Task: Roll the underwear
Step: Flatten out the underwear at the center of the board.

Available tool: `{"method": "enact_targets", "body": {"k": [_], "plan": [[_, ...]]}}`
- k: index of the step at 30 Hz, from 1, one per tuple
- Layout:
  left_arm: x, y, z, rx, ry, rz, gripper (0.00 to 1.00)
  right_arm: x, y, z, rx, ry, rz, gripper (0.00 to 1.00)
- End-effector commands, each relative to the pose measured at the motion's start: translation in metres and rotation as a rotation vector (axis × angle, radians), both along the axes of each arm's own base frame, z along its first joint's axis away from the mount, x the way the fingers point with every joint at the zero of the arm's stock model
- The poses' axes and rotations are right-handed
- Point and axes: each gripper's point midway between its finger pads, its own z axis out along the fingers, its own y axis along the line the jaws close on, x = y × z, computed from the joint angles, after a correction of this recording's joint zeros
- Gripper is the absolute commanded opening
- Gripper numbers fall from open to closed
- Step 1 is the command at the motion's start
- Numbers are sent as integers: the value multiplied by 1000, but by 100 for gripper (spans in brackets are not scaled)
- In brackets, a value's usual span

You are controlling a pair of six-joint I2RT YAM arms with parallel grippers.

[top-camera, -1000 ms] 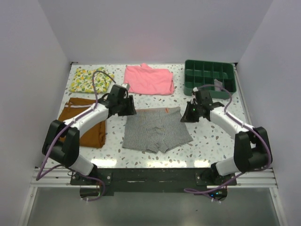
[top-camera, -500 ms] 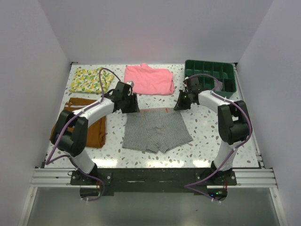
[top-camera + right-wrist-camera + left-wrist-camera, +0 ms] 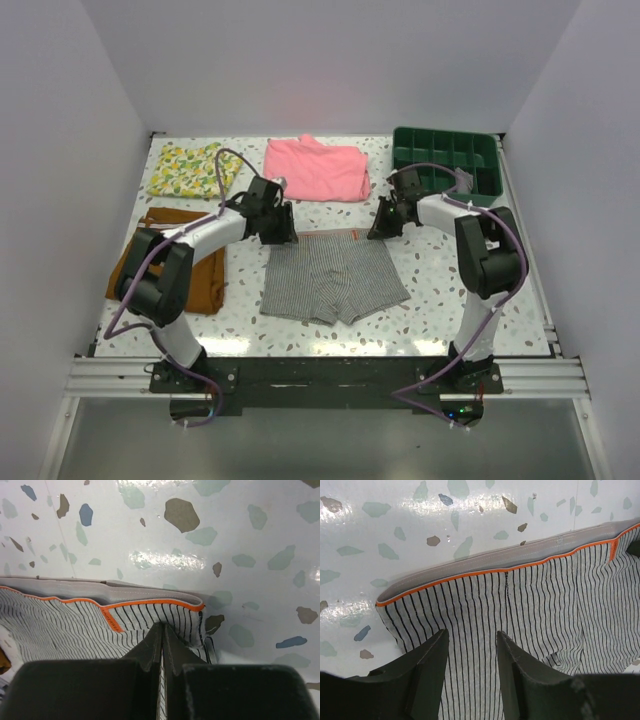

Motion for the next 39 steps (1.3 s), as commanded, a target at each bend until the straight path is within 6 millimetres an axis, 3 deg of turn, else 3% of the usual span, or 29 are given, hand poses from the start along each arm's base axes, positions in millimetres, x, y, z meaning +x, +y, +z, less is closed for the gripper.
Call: {"method": "enact_targets", "body": {"k": [1, 10, 17, 18, 19, 20, 23, 24, 27, 28, 32, 37, 39], "plan": [[9, -9, 8, -32, -36, -17, 48, 20, 7, 4, 17, -56, 10, 1], [7, -6, 11, -25, -40, -12, 48, 38, 13, 0, 18, -77, 26, 5], [8, 8, 18, 28, -73, 31, 47, 26, -6, 16, -51, -114, 7, 12], [8, 9, 23, 27, -87, 30, 50, 25, -3, 23, -31, -130, 14, 12], [7, 5, 33, 5, -118, -3, 55, 25, 4, 50, 34, -187, 41, 14], [8, 2, 60, -33, -189, -19, 69, 26, 7, 66, 62, -240, 56, 15], [8, -4, 111, -104, -347, -70, 87, 29, 5, 122, 68, -363, 73, 24], [9, -5, 122, -108, -369, -76, 90, 28, 1, 128, 48, -365, 64, 31], [5, -10, 134, -123, -360, -125, 95, 15, -14, 126, -30, -300, 71, 31], [1, -16, 134, -148, -344, -152, 100, 7, -18, 117, -47, -264, 76, 32], [-13, -26, 119, -174, -300, -168, 100, -30, -31, 78, -84, -137, 58, 32], [-33, -17, 74, -159, -206, -97, 98, -64, -15, 56, 56, -94, 80, 28], [-39, -8, 54, -129, -175, -60, 98, -68, -12, 52, 75, -87, 88, 27]]}}
